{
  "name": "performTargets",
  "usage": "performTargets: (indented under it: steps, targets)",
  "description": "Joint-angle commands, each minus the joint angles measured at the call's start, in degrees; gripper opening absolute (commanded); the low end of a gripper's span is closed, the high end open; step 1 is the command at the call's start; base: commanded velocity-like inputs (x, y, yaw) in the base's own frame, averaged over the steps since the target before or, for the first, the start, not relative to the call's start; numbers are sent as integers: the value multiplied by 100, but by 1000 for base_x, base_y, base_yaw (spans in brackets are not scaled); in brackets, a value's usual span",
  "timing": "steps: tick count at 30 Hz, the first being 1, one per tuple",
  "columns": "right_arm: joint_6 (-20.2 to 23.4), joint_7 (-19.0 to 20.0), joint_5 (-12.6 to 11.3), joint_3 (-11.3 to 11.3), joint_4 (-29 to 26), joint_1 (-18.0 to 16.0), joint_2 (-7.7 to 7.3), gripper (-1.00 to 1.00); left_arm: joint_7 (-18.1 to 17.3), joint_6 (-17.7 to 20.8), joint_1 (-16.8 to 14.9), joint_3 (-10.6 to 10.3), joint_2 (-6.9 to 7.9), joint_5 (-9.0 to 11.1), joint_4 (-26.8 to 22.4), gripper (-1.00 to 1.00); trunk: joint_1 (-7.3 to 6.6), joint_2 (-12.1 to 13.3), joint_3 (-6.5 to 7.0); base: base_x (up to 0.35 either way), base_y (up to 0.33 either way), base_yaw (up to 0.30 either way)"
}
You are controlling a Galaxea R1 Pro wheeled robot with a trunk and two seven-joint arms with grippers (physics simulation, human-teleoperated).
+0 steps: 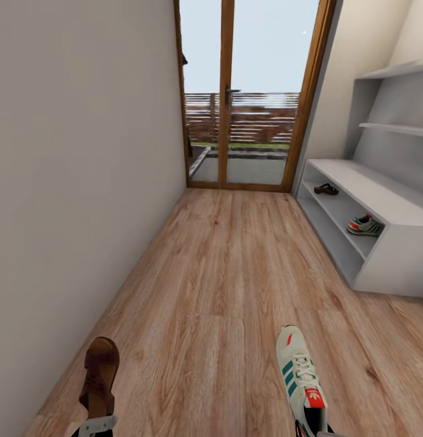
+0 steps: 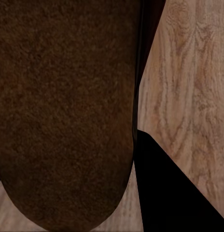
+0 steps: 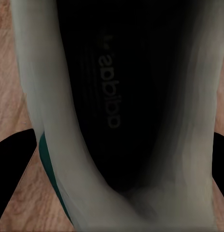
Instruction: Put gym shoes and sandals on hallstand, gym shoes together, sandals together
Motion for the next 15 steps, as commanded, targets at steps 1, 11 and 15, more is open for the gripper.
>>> performTargets:
  steps: [1,11,15]
  targets:
    - [-15,-35,-31,48,2,-4,-6,-100,-27,-24,-5,51,-4,-76,2,-100,2,-2,-5,339,0,0]
    - [-15,-35,-31,48,2,-4,-6,-100,-27,-24,-5,51,-4,-76,2,-100,2,-2,-5,339,0,0]
    - [-15,-35,-31,48,2,-4,-6,-100,-27,-24,-5,51,-4,-76,2,-100,2,-2,-5,339,0,0]
